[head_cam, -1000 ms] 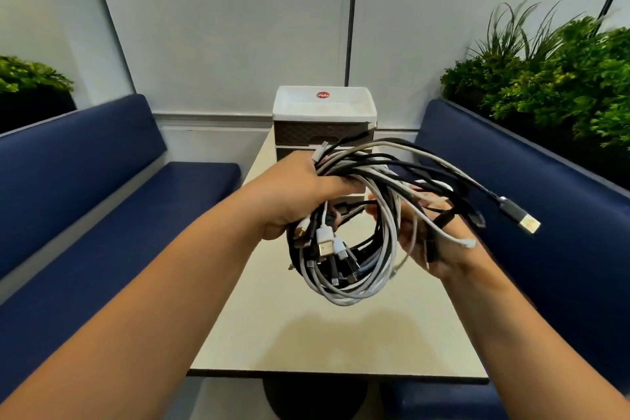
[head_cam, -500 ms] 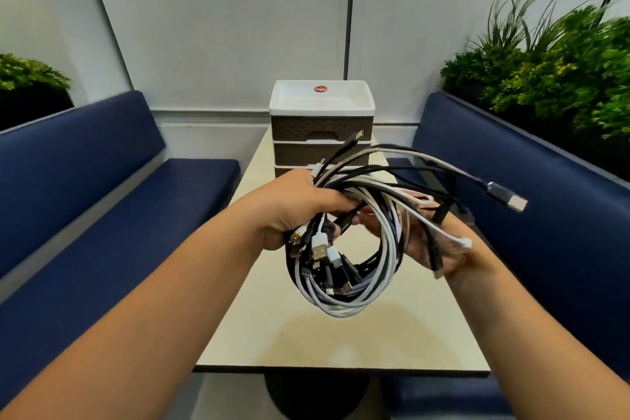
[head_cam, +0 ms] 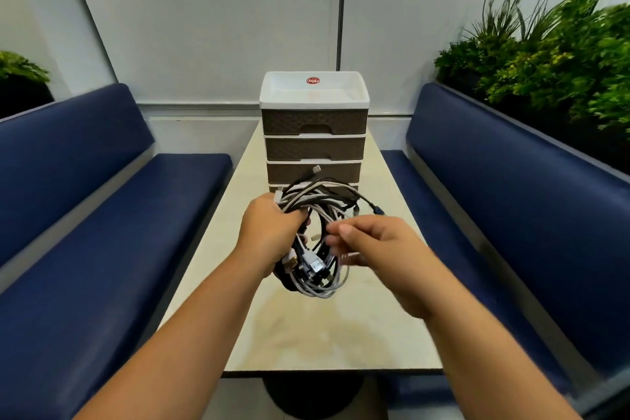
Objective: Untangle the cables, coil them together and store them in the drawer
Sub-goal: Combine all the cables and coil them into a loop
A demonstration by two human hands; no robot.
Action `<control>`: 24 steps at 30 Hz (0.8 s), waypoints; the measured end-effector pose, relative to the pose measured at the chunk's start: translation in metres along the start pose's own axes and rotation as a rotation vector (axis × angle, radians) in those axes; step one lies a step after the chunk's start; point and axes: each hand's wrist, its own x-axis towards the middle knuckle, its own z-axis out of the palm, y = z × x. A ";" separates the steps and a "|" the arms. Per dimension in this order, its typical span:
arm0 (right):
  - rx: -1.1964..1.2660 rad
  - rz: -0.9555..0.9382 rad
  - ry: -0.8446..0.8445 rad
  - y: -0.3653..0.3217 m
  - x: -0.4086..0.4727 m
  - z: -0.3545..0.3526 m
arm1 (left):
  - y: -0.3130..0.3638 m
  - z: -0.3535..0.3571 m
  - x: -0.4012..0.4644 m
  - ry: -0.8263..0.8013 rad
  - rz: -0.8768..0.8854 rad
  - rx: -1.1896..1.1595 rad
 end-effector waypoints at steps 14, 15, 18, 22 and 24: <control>0.805 0.439 0.261 0.035 0.046 0.063 | -0.027 0.012 -0.006 -0.094 0.022 -0.108; 0.832 0.445 0.264 0.037 0.047 0.064 | -0.028 0.012 -0.005 -0.107 0.031 -0.094; 0.850 0.412 0.290 0.041 0.047 0.065 | -0.029 0.009 -0.003 -0.133 0.032 -0.054; 0.779 0.324 0.303 0.049 0.046 0.063 | -0.030 0.004 -0.004 -0.214 0.023 -0.058; 0.666 0.263 0.292 0.050 0.042 0.062 | -0.032 0.000 -0.003 -0.266 -0.001 -0.087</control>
